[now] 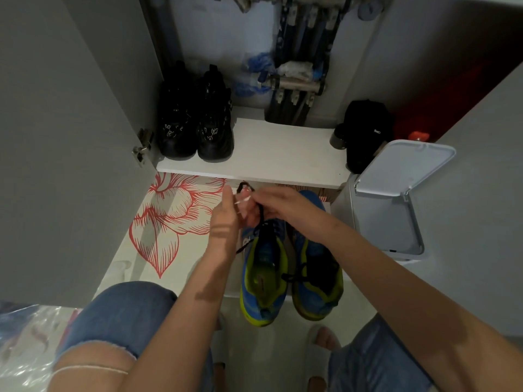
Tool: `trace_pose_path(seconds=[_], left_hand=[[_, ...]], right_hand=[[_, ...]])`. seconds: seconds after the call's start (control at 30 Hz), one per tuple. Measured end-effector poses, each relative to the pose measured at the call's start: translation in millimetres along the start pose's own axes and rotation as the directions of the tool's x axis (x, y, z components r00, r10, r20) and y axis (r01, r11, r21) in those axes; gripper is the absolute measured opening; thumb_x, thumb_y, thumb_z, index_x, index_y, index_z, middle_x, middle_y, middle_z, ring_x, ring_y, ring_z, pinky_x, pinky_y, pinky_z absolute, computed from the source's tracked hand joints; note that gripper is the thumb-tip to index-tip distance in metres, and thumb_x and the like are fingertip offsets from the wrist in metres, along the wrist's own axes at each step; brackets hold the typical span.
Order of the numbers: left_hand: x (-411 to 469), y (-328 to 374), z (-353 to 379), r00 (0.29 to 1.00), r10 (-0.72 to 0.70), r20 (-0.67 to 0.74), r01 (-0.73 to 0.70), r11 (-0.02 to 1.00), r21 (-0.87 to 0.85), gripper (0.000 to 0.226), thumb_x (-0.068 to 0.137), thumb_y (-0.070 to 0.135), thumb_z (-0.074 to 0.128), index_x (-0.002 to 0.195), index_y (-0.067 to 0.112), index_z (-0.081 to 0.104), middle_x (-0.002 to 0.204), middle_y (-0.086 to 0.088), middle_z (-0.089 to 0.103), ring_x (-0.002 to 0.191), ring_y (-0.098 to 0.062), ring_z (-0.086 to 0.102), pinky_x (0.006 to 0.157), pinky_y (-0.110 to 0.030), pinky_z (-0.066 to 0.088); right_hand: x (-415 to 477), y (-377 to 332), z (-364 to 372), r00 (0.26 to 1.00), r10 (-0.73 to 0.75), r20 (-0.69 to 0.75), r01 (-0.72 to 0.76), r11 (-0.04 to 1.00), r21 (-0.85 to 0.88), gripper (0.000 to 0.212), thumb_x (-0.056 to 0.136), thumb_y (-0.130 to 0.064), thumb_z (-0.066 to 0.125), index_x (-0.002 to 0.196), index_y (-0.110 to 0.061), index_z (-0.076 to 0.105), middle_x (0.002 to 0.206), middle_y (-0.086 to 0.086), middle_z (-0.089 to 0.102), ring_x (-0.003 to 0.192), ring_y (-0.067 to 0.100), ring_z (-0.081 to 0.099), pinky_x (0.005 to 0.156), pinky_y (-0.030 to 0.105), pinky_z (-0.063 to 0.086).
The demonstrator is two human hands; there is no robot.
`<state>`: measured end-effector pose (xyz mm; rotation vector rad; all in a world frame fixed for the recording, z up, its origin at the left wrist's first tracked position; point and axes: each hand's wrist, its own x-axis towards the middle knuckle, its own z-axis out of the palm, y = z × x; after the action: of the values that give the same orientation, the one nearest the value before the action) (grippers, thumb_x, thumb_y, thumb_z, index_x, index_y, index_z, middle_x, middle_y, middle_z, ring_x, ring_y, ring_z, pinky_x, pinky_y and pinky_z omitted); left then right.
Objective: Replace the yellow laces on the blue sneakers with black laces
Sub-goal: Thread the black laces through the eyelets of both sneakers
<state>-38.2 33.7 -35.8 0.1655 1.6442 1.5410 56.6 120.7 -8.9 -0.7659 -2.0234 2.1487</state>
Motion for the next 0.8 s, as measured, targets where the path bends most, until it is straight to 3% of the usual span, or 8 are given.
trace_pose_path(seconds=[0.07, 0.17, 0.3, 0.37, 0.43, 0.53, 0.7, 0.8], left_hand=[[4, 11, 3, 0.995, -0.04, 0.097, 0.06, 0.975, -0.214, 0.047, 0.103, 0.039, 0.022, 0.104, 0.009, 0.058, 0.087, -0.008, 0.068, 0.077, -0.02, 0.065, 0.069, -0.03, 0.052], [15, 24, -5, 0.992, 0.0, 0.126, 0.033, 0.965, -0.261, 0.04, 0.104, 0.031, 0.024, 0.106, 0.007, 0.055, 0.084, -0.003, 0.071, 0.065, -0.008, 0.069, 0.062, -0.019, 0.056], [19, 36, -11, 0.995, 0.088, 0.053, -0.087, 0.996, -0.024, 0.027, 0.102, 0.018, 0.033, 0.094, 0.014, 0.059, 0.054, 0.01, 0.057, 0.038, 0.001, 0.044, 0.039, -0.012, 0.034], [11, 36, -5, 0.984, 0.144, 0.104, -0.156, 0.98, 0.126, 0.027, 0.1, 0.014, 0.035, 0.089, 0.015, 0.06, 0.054, 0.009, 0.05, 0.034, 0.001, 0.035, 0.038, -0.013, 0.026], [-2, 35, 4, 0.968, 0.149, 0.2, -0.195, 0.952, 0.234, 0.026, 0.1, 0.011, 0.038, 0.087, 0.011, 0.061, 0.057, 0.003, 0.049, 0.032, 0.002, 0.039, 0.037, -0.011, 0.029], [-14, 26, 12, 0.926, 0.098, 0.364, -0.22, 0.925, 0.309, 0.021, 0.1, 0.011, 0.039, 0.09, 0.009, 0.057, 0.06, 0.0, 0.049, 0.038, 0.003, 0.046, 0.039, -0.007, 0.034], [-10, 17, 7, 0.921, -0.03, 0.389, -0.197, 0.823, 0.532, 0.022, 0.099, 0.015, 0.042, 0.085, 0.012, 0.059, 0.062, 0.0, 0.056, 0.05, -0.006, 0.05, 0.044, -0.01, 0.037], [-2, 17, 3, 0.972, -0.039, 0.23, -0.092, 0.84, 0.534, 0.024, 0.094, 0.026, 0.043, 0.095, 0.014, 0.063, 0.089, 0.0, 0.069, 0.082, -0.016, 0.063, 0.067, -0.023, 0.047]], right_hand=[[-5, 8, 1, 0.998, 0.034, 0.052, -0.026, 0.987, -0.156, 0.028, 0.098, -0.017, 0.047, 0.095, 0.004, 0.065, 0.087, 0.016, 0.066, 0.084, 0.027, 0.063, 0.092, 0.039, 0.049], [-17, 21, -3, 0.954, 0.178, 0.242, -0.054, 0.893, -0.446, 0.031, 0.098, -0.024, 0.048, 0.097, -0.001, 0.07, 0.094, 0.01, 0.071, 0.09, 0.022, 0.065, 0.095, 0.034, 0.048], [-24, 24, -7, 0.914, 0.272, 0.301, -0.042, 0.801, -0.597, 0.026, 0.095, -0.033, 0.052, 0.107, -0.018, 0.071, 0.11, -0.001, 0.069, 0.102, 0.012, 0.062, 0.098, 0.031, 0.047], [-17, 18, -8, 0.975, 0.183, 0.123, -0.107, 0.881, -0.46, 0.027, 0.094, -0.029, 0.053, 0.116, -0.02, 0.066, 0.118, -0.004, 0.066, 0.109, 0.011, 0.059, 0.096, 0.026, 0.046], [-9, 13, -13, 0.985, 0.173, -0.027, -0.173, 0.985, -0.016, 0.033, 0.095, -0.027, 0.048, 0.12, -0.01, 0.061, 0.116, 0.004, 0.066, 0.107, 0.017, 0.061, 0.094, 0.03, 0.047], [-3, 13, -20, 0.989, 0.148, 0.006, -0.136, 0.887, 0.441, 0.045, 0.098, -0.038, 0.036, 0.118, -0.004, 0.057, 0.101, 0.011, 0.064, 0.094, 0.022, 0.062, 0.091, 0.035, 0.049], [-1, 23, -22, 0.985, 0.021, -0.173, 0.054, 0.908, 0.415, 0.026, 0.099, -0.02, 0.041, 0.109, -0.007, 0.061, 0.105, 0.009, 0.069, 0.089, 0.019, 0.068, 0.075, 0.026, 0.052], [-2, 21, -22, 0.961, 0.032, -0.273, 0.037, 0.969, 0.243, 0.023, 0.098, -0.017, 0.047, 0.105, -0.005, 0.065, 0.103, 0.014, 0.069, 0.091, 0.021, 0.067, 0.079, 0.025, 0.053]])
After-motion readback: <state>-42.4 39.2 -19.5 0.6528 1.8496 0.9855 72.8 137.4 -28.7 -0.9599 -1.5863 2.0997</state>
